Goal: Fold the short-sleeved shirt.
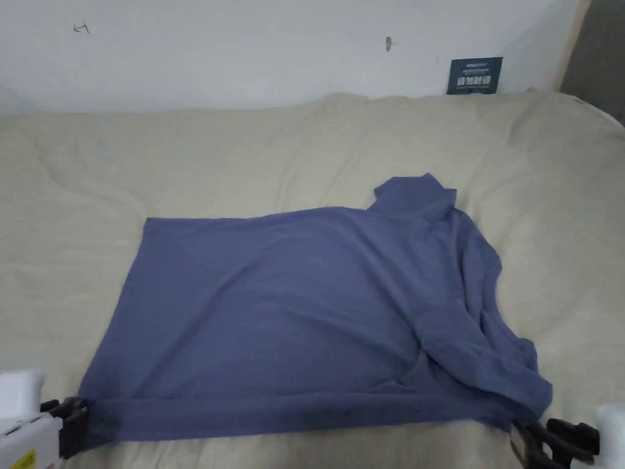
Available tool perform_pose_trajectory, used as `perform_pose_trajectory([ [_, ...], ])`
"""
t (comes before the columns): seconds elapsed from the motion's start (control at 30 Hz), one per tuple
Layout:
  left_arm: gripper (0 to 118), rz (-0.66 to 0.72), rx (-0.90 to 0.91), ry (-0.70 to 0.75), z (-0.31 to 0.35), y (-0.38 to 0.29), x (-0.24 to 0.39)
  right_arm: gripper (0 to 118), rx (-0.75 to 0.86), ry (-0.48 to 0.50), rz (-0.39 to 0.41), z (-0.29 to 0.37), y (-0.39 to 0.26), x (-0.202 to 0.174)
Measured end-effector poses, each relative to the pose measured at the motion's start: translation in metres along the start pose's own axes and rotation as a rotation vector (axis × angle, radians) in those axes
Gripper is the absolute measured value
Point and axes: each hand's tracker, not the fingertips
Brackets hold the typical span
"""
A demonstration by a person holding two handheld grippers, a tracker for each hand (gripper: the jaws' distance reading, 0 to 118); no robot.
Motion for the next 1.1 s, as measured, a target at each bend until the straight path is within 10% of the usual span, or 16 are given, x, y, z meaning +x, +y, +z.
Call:
perform_pose_trajectory([
  [0.07, 4, -0.006, 0.002, 0.005, 0.000, 0.000, 0.000, 89, 0.021, -0.039, 0.055, 0.001, 0.005, 0.004],
  [0.23, 4, 0.009, -0.015, 0.005, -0.003, -0.003, -0.002, 89, 0.132, -0.175, 0.195, 0.002, 0.020, 0.017],
  [0.37, 4, 0.007, -0.028, 0.006, -0.001, -0.003, 0.003, 88, 0.073, -0.082, 0.234, -0.001, 0.020, 0.002],
  [0.43, 4, 0.014, -0.030, 0.004, 0.000, -0.003, 0.002, 47, 0.031, -0.074, 0.215, -0.008, 0.014, -0.001],
  [0.47, 4, 0.021, -0.029, 0.001, -0.001, -0.003, 0.002, 3, 0.013, -0.081, 0.205, -0.048, 0.024, 0.009],
  [1.1, 4, 0.002, 0.042, 0.050, -0.008, 0.076, 0.010, 0, 0.094, -0.014, 0.016, -0.081, 0.107, 0.051],
])
